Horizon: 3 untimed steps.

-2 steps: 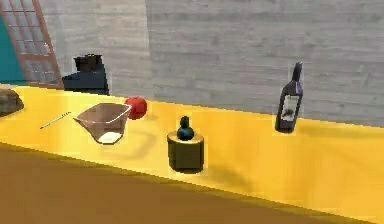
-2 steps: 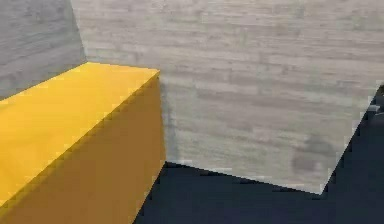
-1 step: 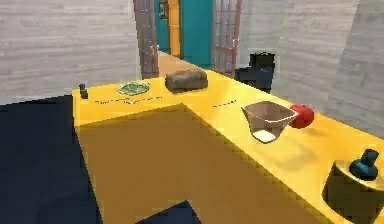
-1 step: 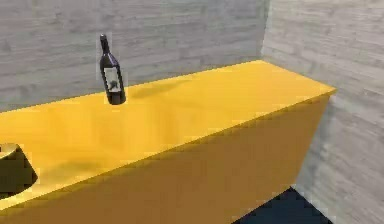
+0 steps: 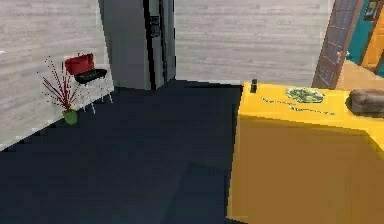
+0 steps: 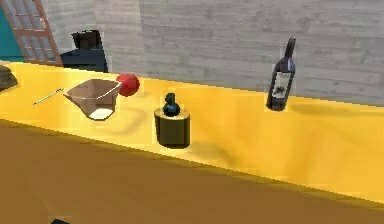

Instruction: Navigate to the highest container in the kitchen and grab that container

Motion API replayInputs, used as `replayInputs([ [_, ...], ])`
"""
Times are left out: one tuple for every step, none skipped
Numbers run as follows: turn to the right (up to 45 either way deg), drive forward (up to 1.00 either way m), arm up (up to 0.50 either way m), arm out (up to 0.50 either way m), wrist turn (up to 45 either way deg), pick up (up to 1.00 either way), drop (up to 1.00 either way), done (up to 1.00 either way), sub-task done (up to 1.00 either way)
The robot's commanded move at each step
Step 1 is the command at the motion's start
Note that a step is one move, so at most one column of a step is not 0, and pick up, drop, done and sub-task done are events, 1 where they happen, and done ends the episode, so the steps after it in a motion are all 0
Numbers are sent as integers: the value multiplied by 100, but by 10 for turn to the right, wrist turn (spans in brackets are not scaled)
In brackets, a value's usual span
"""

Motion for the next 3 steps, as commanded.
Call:
replayInputs([
  [-210, 0, 0, 0, 0, 0, 0, 0, 0],
  [0, 0, 50, 0, 0, 0, 0, 0, 0],
  [0, 0, 38, 0, 0, 0, 0, 0, 0],
])
